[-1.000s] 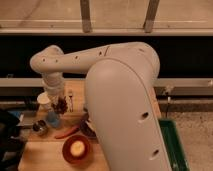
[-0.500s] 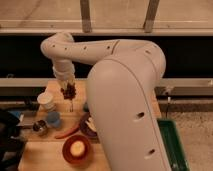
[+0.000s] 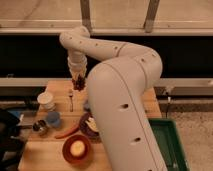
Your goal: Place grapes in table surface
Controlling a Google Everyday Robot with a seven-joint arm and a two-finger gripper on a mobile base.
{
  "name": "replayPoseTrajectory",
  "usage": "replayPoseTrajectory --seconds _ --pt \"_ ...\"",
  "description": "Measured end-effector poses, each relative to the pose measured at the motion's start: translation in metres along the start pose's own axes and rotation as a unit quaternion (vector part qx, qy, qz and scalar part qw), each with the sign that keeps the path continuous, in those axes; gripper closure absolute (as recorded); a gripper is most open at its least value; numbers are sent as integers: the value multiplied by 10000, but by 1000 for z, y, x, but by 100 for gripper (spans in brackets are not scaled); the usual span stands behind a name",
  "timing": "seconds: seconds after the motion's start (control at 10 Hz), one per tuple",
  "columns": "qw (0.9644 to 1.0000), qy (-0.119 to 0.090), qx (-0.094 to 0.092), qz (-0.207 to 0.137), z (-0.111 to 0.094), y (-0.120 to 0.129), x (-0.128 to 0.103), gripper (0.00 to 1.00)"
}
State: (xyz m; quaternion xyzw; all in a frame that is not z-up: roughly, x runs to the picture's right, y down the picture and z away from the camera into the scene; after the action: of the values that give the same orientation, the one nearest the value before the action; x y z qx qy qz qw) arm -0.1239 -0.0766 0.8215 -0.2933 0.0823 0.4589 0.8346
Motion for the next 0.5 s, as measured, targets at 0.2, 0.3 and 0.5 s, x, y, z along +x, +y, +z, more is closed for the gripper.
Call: replayPoseTrajectory --seconds 0.2,0.3,0.5 --pt "10000 -31 -41 30 2 -1 -1 100" --pt "10000 -31 -64 35 1 0 -1 100" --pt "10000 -40 -33 39 2 -3 0 100"
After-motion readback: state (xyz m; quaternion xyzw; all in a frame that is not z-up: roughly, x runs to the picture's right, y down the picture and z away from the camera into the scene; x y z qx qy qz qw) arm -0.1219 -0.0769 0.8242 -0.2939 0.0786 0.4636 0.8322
